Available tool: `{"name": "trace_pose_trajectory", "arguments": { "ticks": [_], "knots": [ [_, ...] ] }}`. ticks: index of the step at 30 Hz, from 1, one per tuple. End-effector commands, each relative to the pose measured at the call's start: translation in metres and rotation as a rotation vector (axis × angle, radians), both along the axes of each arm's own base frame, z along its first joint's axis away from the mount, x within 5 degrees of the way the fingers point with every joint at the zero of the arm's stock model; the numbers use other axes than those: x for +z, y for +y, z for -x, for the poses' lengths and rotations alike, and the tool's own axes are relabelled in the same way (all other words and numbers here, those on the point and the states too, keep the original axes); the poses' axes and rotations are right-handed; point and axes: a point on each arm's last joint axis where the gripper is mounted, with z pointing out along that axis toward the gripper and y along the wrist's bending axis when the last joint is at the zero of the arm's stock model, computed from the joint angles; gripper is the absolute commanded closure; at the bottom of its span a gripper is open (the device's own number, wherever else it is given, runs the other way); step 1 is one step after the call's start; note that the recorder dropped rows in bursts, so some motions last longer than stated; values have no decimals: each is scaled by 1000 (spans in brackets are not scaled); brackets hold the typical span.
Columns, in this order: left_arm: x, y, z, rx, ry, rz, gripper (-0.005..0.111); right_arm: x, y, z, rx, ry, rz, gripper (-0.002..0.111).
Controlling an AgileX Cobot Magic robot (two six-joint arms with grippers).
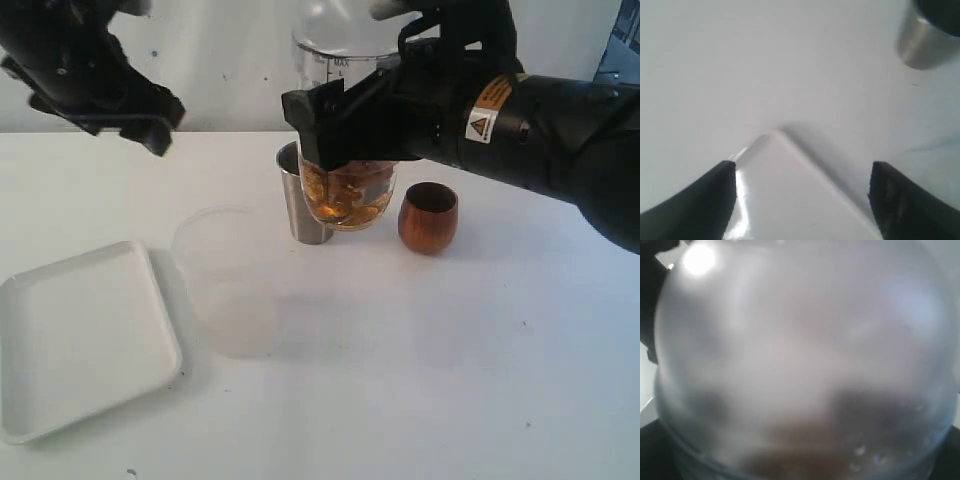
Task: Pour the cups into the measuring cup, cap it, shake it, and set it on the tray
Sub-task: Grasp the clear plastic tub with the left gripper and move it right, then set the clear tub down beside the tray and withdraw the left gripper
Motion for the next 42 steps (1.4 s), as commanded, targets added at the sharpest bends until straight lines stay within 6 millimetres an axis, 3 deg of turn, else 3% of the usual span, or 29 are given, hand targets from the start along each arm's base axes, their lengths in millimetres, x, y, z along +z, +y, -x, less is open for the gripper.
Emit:
{"name": "trace_pose_trajectory", "arguments": {
  "ticks": [1,8,12,15,18,21,22,42],
  "knots": [
    [1,36,1,288,20,-165,37,13,0,1,10,-81,-47,108],
    [-67,56,-6,307,167,-210,39,13,0,1,10,-81,-47,108],
    [-113,64,-14,395,221,-140,54,13,0,1,10,-81,-47,108],
    [-136,65,-17,387,250,-142,65,13,0,1,10,-81,-47,108],
    [-152,58,-22,362,269,-107,85,13,0,1,10,-81,-47,108],
    [-166,47,-26,300,288,-18,105,13,0,1,10,-81,-47,108],
    [-170,43,-28,275,290,15,107,13,0,1,10,-81,-47,108],
    [-190,21,-46,174,210,212,107,13,0,1,10,-79,-46,108]
  ]
}}
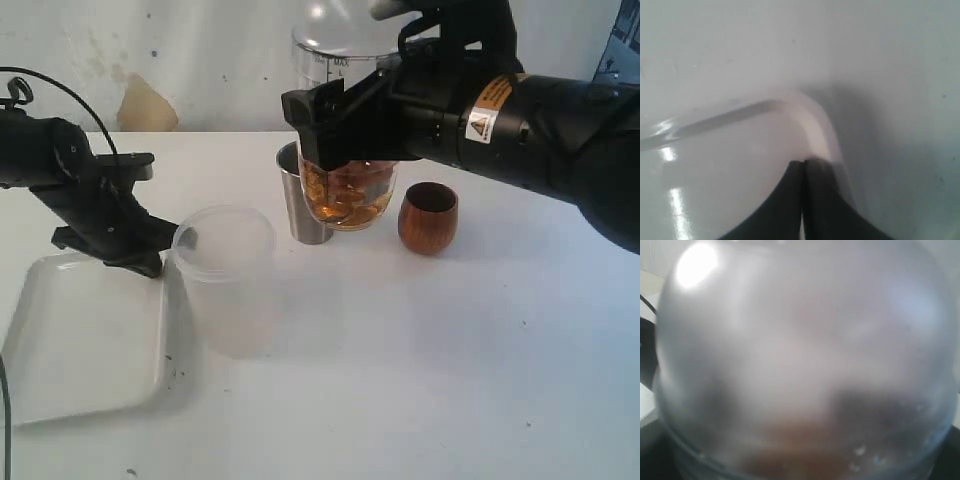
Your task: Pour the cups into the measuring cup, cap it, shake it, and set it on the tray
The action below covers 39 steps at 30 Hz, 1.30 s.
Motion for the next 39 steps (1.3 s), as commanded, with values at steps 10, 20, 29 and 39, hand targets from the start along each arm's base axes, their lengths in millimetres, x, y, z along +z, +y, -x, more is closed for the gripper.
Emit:
{"name": "trace_pose_trajectory", "arguments": {
  "ticks": [10,20,29,39],
  "knots": [
    [87,8,-10,14,-190,-55,107,13,0,1,10,-79,-46,108],
    [295,55,116,214,-820,10,107,13,0,1,10,-79,-46,108],
    [303,89,276,185,-1252,180,107,13,0,1,10,-79,-46,108],
    [213,107,366,202,-1430,333,107,13,0,1,10,-79,-46,108]
  ]
}}
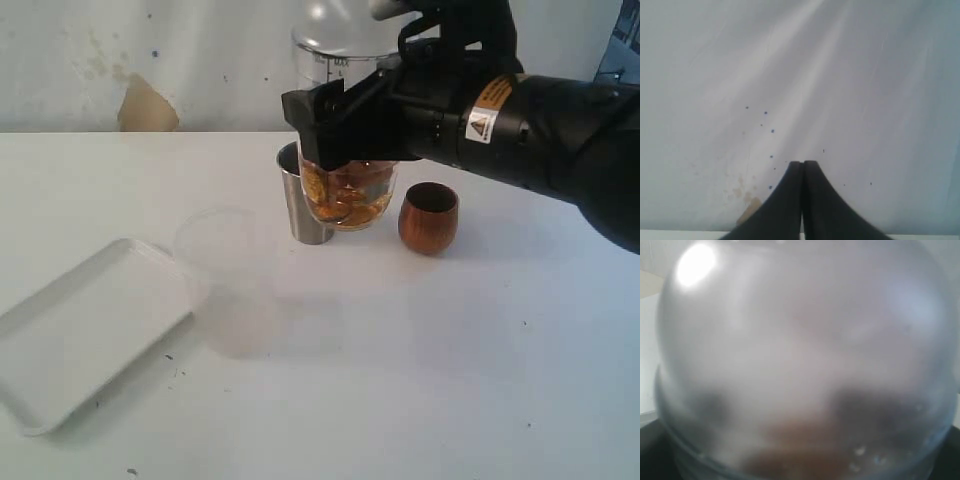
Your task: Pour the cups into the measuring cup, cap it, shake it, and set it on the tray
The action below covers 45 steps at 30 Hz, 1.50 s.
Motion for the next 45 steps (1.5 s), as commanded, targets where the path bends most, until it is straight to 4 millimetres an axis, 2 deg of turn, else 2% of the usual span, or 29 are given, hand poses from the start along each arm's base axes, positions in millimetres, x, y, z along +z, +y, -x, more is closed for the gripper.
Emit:
{"name": "trace_pose_trajectory", "arguments": {
  "ticks": [1,4,7,10,14,19,25,33,38,45],
  "knots": [
    [-54,-2,9,-59,-46,69,107,13,0,1,10,-80,-45,108],
    [-85,-6,4,-89,-95,65,107,13,0,1,10,-80,-45,108],
    [-116,-10,-7,-108,-17,95,107,13,0,1,10,-80,-45,108],
    [-137,-11,-14,-101,64,88,107,13,0,1,11,-82,-46,108],
    [-155,-11,-18,-88,140,70,107,13,0,1,11,-82,-46,108],
    [-163,-9,-19,-63,232,56,107,13,0,1,11,-82,-46,108],
    [-166,-9,-19,-55,260,52,107,13,0,1,10,-80,-45,108],
    [-193,-8,-22,5,328,-30,107,13,0,1,10,-80,-45,108],
    [-196,-1,-23,125,361,-82,107,13,0,1,11,-83,-44,108],
    [-196,1,-23,170,360,-104,107,13,0,1,10,-81,-43,108]
  ]
}}
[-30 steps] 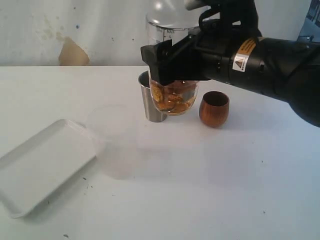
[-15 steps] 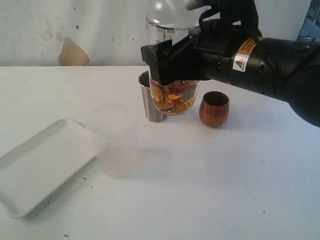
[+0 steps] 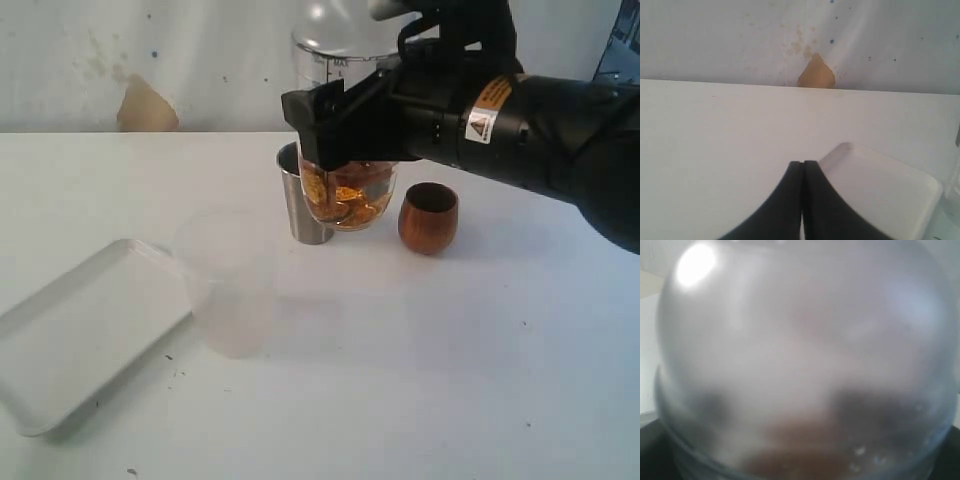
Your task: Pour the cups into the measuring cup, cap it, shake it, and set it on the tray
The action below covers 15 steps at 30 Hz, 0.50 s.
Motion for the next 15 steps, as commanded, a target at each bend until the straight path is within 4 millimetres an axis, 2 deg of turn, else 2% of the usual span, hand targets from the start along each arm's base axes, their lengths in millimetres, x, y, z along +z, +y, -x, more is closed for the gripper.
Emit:
{"name": "trace_pose_trajectory", "arguments": {
  "ticks": [1,15],
  "knots": [
    [-1,1,0,11,2,0,107,13,0,1,10,-81,-43,108],
    [-1,0,0,7,-6,-25,107,13,0,1,10,-81,-43,108]
  ]
}}
